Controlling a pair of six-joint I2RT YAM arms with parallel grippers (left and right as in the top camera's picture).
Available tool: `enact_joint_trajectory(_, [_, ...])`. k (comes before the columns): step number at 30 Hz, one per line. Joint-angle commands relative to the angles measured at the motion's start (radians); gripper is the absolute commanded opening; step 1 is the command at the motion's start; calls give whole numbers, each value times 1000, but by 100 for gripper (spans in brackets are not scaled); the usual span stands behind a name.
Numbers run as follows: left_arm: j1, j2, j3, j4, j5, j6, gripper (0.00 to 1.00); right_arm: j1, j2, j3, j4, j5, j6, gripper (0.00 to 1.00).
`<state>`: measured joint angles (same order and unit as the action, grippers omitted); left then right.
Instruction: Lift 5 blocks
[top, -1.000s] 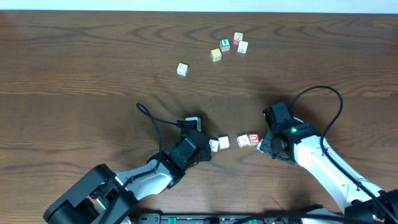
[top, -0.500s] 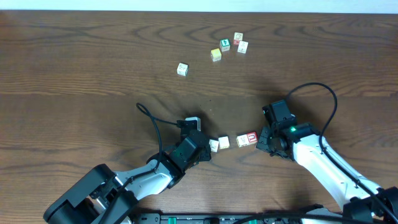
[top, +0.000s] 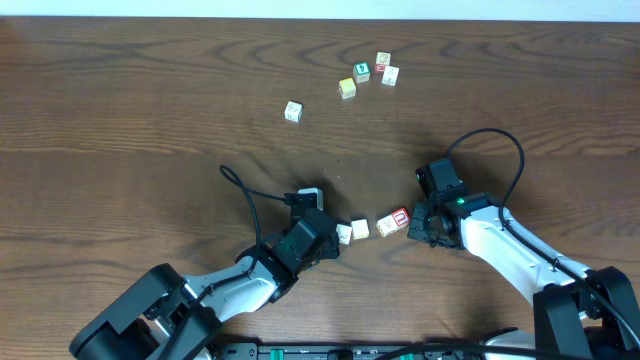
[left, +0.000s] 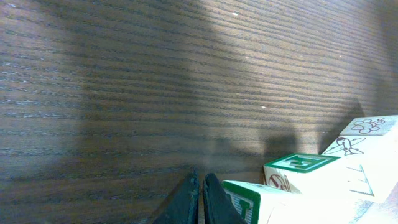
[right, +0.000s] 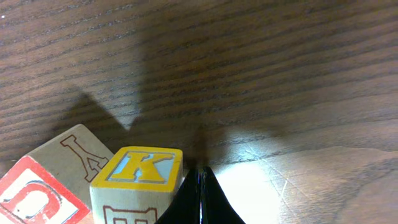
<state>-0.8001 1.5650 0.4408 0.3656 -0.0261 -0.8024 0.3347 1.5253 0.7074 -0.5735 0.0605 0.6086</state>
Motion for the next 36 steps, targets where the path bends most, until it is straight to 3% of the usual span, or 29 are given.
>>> enact_joint_trajectory(1, [5, 12, -7, -29, -13, 26, 7, -10, 4, 4, 4, 37, -19, 1])
enact_joint_trajectory(8, [5, 12, -7, -29, -19, 25, 7, -69, 4, 5, 26, 26, -19, 1])
enact_joint_trajectory(13, [5, 12, -7, -32, -19, 25, 7, -113, 4, 5, -70, -40, -18, 1])
enact_joint_trajectory(22, [5, 12, -7, -32, -19, 25, 7, -22, 2, 4, -155, -261, -7, 1])
enact_joint_trajectory(36, [5, 12, -7, -33, -24, 25, 7, 11, 2, 4, -98, -100, 34, 1])
